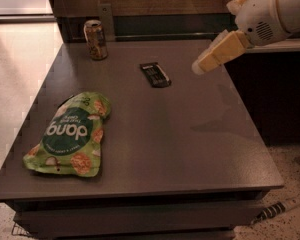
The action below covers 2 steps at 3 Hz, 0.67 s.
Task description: Pick orange can
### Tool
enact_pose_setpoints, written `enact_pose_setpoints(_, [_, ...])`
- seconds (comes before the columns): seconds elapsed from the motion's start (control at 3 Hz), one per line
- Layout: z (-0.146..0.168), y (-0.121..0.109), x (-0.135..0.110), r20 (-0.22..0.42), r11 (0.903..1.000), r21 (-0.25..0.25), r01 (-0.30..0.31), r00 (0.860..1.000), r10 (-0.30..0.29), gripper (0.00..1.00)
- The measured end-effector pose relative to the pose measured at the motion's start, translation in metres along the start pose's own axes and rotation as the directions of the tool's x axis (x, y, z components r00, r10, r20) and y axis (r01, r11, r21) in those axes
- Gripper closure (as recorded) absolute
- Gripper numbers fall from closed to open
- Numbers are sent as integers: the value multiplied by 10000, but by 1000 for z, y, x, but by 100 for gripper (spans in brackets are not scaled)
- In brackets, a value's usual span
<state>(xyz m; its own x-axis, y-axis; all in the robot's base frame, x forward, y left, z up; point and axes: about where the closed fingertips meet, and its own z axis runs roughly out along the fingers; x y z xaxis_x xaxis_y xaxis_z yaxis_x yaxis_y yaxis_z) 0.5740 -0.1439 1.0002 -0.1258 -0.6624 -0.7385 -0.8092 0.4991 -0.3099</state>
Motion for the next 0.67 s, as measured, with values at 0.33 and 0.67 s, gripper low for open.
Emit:
enact_pose_setpoints(0.33, [27,-33,-46,2192,9966,567,-592,9746,454,0])
enact_pose_setpoints(0.67, [58,-51,-84,3771,9867,538,-1534,9181,1222,0])
